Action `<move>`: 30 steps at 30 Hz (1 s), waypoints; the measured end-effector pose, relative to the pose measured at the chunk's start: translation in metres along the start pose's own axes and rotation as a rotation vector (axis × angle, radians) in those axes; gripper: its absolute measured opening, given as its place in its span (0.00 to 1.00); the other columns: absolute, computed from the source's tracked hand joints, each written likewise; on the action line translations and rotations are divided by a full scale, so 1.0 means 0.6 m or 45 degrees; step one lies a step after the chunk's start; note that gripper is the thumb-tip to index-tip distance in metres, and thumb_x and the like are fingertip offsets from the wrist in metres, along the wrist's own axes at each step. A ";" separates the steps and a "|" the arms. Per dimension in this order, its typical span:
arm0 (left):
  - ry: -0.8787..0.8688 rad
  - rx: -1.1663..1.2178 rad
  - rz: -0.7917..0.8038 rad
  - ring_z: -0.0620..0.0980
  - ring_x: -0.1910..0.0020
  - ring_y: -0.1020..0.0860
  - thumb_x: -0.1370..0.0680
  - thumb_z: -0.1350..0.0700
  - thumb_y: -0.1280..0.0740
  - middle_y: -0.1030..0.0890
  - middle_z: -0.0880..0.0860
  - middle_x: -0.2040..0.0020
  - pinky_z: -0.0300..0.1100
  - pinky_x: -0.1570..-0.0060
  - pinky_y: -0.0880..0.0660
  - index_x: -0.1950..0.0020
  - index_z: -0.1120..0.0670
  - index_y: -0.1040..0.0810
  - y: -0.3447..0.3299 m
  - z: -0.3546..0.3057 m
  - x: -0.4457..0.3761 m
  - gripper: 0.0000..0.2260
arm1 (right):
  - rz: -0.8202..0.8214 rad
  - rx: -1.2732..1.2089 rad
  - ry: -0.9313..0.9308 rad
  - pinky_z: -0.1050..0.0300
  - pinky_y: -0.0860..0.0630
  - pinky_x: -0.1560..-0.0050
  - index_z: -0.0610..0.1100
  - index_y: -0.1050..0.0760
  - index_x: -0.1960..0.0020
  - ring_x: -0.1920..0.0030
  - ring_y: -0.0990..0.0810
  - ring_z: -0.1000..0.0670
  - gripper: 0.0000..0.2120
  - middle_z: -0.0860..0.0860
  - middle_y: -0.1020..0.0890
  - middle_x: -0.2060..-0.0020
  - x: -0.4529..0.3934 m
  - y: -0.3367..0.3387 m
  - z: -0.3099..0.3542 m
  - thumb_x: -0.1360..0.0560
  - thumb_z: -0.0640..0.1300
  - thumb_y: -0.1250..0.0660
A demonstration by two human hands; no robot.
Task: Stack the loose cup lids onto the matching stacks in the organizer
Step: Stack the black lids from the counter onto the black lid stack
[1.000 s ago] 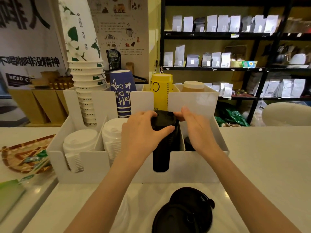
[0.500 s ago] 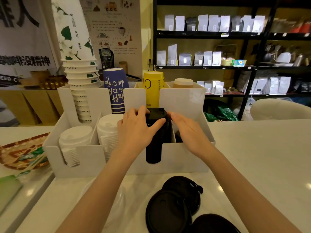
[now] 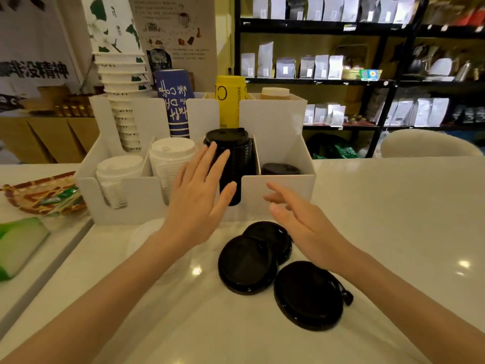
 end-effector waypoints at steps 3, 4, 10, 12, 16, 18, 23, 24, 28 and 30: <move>0.014 0.228 0.116 0.37 0.28 0.52 0.27 0.38 0.53 0.47 0.43 0.26 0.39 0.30 0.54 0.28 0.45 0.48 0.013 -0.008 0.044 0.28 | 0.055 0.008 -0.051 0.61 0.36 0.37 0.54 0.46 0.28 0.37 0.31 0.58 0.25 0.54 0.29 0.34 0.025 -0.009 -0.008 0.24 0.55 0.48; 0.027 0.312 0.182 0.36 0.29 0.51 0.28 0.37 0.51 0.47 0.40 0.27 0.38 0.31 0.52 0.28 0.43 0.49 0.013 -0.011 0.061 0.28 | 0.067 0.028 -0.060 0.60 0.36 0.36 0.54 0.45 0.28 0.36 0.32 0.57 0.24 0.54 0.29 0.34 0.031 -0.011 -0.011 0.24 0.55 0.48; 0.102 0.462 0.678 0.32 0.30 0.51 0.37 0.33 0.36 0.51 0.37 0.27 0.24 0.37 0.52 0.29 0.39 0.52 -0.019 -0.021 0.145 0.41 | 0.153 0.338 0.044 0.72 0.43 0.40 0.51 0.32 0.35 0.40 0.36 0.62 0.18 0.56 0.28 0.37 0.043 -0.019 -0.015 0.23 0.51 0.47; 0.108 0.477 0.727 0.33 0.30 0.47 0.37 0.35 0.35 0.47 0.40 0.26 0.22 0.37 0.49 0.29 0.41 0.50 -0.026 -0.018 0.149 0.41 | 0.176 0.396 0.041 0.69 0.44 0.38 0.50 0.32 0.34 0.38 0.37 0.61 0.18 0.56 0.28 0.36 0.044 -0.022 -0.021 0.23 0.52 0.47; 0.169 0.596 0.653 0.34 0.36 0.36 0.37 0.38 0.33 0.34 0.40 0.33 0.25 0.40 0.38 0.31 0.42 0.42 -0.025 -0.015 0.143 0.37 | 0.198 0.397 0.039 0.67 0.43 0.38 0.50 0.33 0.34 0.41 0.38 0.63 0.19 0.56 0.27 0.37 0.046 -0.027 -0.023 0.23 0.51 0.46; 0.203 0.619 0.611 0.34 0.37 0.35 0.39 0.36 0.32 0.32 0.39 0.35 0.27 0.40 0.37 0.32 0.42 0.40 -0.025 -0.015 0.143 0.38 | 0.192 0.365 0.025 0.67 0.43 0.38 0.50 0.34 0.33 0.41 0.38 0.63 0.19 0.56 0.27 0.37 0.045 -0.028 -0.023 0.23 0.51 0.46; 0.270 0.696 0.491 0.35 0.39 0.31 0.41 0.36 0.30 0.28 0.37 0.38 0.30 0.41 0.32 0.34 0.42 0.37 -0.020 -0.012 0.134 0.38 | 0.178 0.234 -0.009 0.73 0.39 0.43 0.52 0.33 0.35 0.41 0.33 0.60 0.17 0.56 0.26 0.40 0.037 -0.019 -0.017 0.23 0.50 0.47; 0.302 0.735 0.467 0.34 0.40 0.30 0.42 0.37 0.29 0.28 0.35 0.40 0.28 0.44 0.31 0.34 0.41 0.36 -0.017 -0.011 0.128 0.38 | 0.169 0.198 -0.016 0.71 0.38 0.43 0.52 0.32 0.35 0.41 0.32 0.59 0.17 0.56 0.26 0.42 0.033 -0.015 -0.013 0.23 0.49 0.47; 0.366 0.840 0.387 0.33 0.43 0.27 0.45 0.39 0.28 0.26 0.34 0.44 0.29 0.47 0.28 0.42 0.36 0.33 0.003 -0.012 0.097 0.32 | 0.101 0.020 -0.065 0.63 0.35 0.37 0.50 0.30 0.37 0.40 0.29 0.56 0.16 0.55 0.24 0.43 0.011 0.000 0.005 0.22 0.47 0.47; 0.370 0.872 0.335 0.36 0.42 0.26 0.45 0.39 0.27 0.23 0.38 0.43 0.36 0.45 0.27 0.41 0.39 0.31 0.015 -0.011 0.077 0.34 | 0.072 -0.041 -0.055 0.65 0.34 0.38 0.49 0.29 0.37 0.40 0.28 0.55 0.16 0.53 0.23 0.42 -0.004 0.009 0.012 0.22 0.47 0.47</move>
Point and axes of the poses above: each hand's wrist, its own x-axis away from the middle knuckle, its own y-axis out of the back of the hand, z = x × y, the point moved 2 cm from there along -x, towards the middle knuckle
